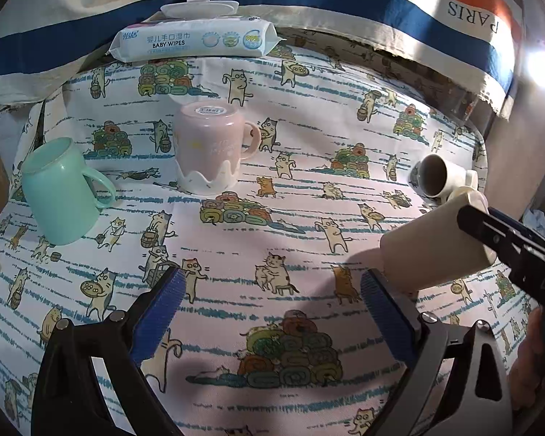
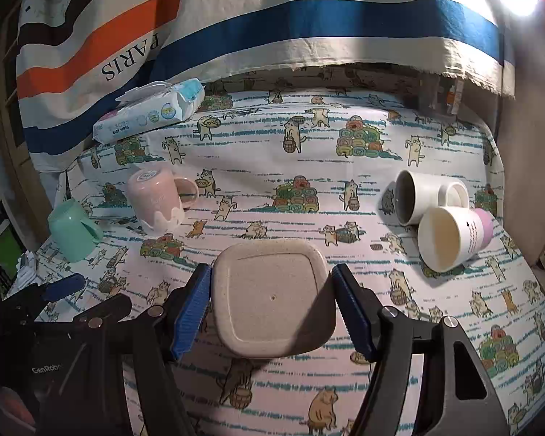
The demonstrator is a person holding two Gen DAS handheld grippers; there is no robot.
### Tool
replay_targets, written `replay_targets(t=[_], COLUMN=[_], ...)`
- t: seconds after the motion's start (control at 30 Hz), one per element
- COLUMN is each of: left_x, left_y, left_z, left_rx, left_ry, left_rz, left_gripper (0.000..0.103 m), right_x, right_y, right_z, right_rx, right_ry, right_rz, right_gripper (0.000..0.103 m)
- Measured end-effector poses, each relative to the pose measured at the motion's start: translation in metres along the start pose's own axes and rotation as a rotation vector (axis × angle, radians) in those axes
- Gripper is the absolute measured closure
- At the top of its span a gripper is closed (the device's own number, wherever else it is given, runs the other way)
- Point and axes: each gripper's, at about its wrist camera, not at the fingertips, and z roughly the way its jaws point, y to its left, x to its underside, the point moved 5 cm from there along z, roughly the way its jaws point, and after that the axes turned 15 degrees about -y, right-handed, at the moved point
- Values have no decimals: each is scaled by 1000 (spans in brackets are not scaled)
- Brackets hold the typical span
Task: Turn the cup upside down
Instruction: 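Open the left gripper and pull it back from the inverted cup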
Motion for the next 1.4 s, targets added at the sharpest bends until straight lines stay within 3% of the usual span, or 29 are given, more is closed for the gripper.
replay_targets(t=[0.67,0.97,1.1,1.2,1.4], left_x=[1,-5,-8,-13,-27], left_y=[9,4,2,-3,-16], left_z=[16,7,2,-4,-24], left_rx=[-26,-24,-25,-24,-16], left_ry=[8,-15,-31,-53,-160], left_rz=[-1,11,17,26,69], left_gripper=[7,7,7,7,6], right_x=[-3,-2,-9,-19,-39], right_y=[11,8,9,9,-7], right_z=[56,53,40,27,-2], right_rx=[-9,-25,-36,-30,-8], right_ry=[26,32,-7,-57,-168], right_rz=[-32,-19,-28,-42,-42], right_gripper=[34,34,27,16,14])
